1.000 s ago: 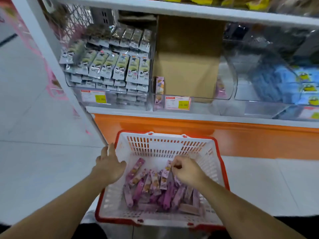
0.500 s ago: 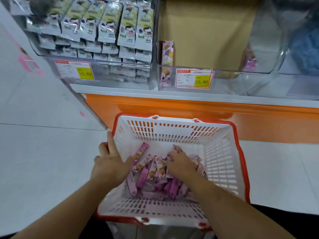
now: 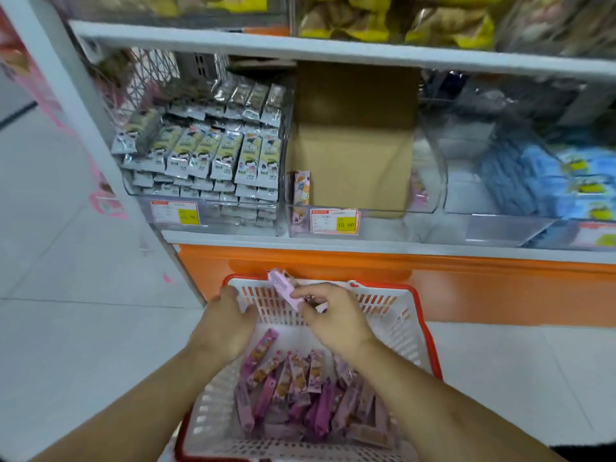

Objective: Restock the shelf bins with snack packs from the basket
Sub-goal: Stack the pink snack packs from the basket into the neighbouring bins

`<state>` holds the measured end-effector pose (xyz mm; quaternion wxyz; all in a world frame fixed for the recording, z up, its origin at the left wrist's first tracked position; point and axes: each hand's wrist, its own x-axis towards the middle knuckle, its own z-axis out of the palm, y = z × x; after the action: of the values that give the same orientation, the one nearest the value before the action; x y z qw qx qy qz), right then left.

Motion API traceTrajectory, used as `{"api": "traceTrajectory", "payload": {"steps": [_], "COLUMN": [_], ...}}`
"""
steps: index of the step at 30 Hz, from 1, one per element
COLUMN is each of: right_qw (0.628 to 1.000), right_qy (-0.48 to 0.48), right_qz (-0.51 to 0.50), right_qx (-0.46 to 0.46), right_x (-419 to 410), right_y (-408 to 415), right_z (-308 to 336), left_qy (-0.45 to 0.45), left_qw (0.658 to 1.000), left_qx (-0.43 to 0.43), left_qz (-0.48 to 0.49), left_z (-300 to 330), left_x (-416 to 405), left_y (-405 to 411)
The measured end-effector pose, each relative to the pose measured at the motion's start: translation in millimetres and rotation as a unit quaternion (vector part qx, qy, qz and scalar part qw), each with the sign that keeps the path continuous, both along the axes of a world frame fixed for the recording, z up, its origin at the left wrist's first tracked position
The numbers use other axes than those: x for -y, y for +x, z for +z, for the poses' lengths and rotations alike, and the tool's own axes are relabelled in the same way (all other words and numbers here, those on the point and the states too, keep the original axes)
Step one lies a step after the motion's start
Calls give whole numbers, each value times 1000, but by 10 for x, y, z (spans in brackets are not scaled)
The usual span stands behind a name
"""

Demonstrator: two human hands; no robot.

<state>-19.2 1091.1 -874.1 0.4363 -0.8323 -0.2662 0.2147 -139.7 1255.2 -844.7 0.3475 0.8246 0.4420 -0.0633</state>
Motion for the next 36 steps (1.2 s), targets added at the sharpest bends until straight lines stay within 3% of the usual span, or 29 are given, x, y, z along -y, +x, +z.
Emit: {"api": "traceTrajectory", "payload": {"steps": [2,5,9,12,18,23,28,32,36], "right_qw": [998,990,986,980,990,992,989,994,995], "right_qy": [47,107,94,65,123,122,106,39,-48], "right_qz": [30,61,64,108,38,9,-69,-82,-54], "right_qx": [30,65,124,156,64,32,75,67,73], "right_x": [0,86,246,346,306,64,-289,-539,-740], "right_y": [-14,-81,-113,-2,545,846,1404,1731,1856], "right_z": [393,887,1340,1648,2038,1996,1944,1711,1373], "left_qy": [-104,-264,-319,-300,-284,-268,-125,-40,17], "left_qw": [992,947,907,901,897,905,951,973,973], "left_qx": [63,167,266,311,324,320,282,211,198], "left_qz": [26,79,65,33,-101,-87,-30,-91,-118], "left_z": [359,851,1236,1483,1801,1646,1463,1339,1266], "left_x": [80,275,495,518,437,325,100,52,62], "left_y": [155,217,215,308,555,802,985,982,993]}}
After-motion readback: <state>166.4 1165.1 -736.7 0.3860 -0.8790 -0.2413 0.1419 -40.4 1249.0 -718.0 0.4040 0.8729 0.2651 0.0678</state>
